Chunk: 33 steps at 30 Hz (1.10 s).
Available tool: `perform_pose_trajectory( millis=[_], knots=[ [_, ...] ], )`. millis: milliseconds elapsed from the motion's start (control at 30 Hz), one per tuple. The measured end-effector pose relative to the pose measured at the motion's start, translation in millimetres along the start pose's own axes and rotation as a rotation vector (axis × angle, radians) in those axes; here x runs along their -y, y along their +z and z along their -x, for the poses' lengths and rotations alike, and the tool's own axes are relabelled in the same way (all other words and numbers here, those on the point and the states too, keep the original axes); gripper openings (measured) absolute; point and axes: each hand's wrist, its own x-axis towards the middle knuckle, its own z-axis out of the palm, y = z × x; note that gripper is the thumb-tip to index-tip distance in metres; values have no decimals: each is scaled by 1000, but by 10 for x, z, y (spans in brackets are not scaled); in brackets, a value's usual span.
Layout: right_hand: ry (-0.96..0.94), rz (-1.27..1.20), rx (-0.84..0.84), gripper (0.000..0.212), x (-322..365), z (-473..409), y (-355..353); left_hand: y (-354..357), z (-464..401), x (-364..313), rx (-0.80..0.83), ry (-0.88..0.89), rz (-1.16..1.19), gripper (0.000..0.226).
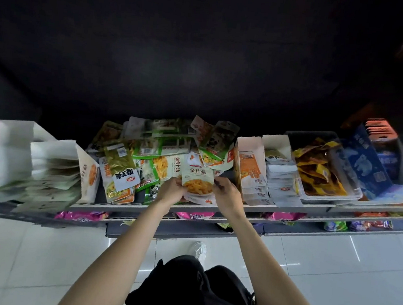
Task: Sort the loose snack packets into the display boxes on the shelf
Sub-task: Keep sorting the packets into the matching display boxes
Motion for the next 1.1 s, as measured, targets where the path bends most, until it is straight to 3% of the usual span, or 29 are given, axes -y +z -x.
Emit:
perform_pose_trajectory(
  millis=[67, 167, 267, 367, 533, 700, 767, 900, 1000, 1100],
  knots=[
    [17, -55, -52, 38, 14, 116, -42, -153, 226, -30, -29, 53, -24, 11],
    [53, -112, 8, 56, 140, 266, -82, -416, 638, -30, -61, 190, -36, 25],
    [12, -213, 34, 67, 315, 443, -54, -685, 1043, 91, -64, 325, -107, 23],
    [-109, -379, 50, 57, 513, 615, -18, -962, 1303, 232, -134, 422, -267, 18],
    [-411, -172, 166, 21, 1064, 890, 146, -1459, 1519, 664, -439, 553, -168, 18],
    [-581, -168, -87, 12, 1682, 966, 565, -2280, 1310, 1168, -817, 587, -273, 27],
    [-607, -194, -178, 14, 1918, 908, 784, -2626, 1108, 1245, -785, 579, -376, 41],
    [-690, -144, -306, 15, 2302, 741, 1251, -3108, 633, 1222, -464, 625, -682, 63],
    [-772, -75, -360, 13, 2485, 633, 1550, -3223, 454, 1249, -275, 542, -918, 56],
    [-887, 79, -360, 19, 2535, 508, 1778, -3214, 458, 1377, -258, 593, -962, 48]
  ],
)
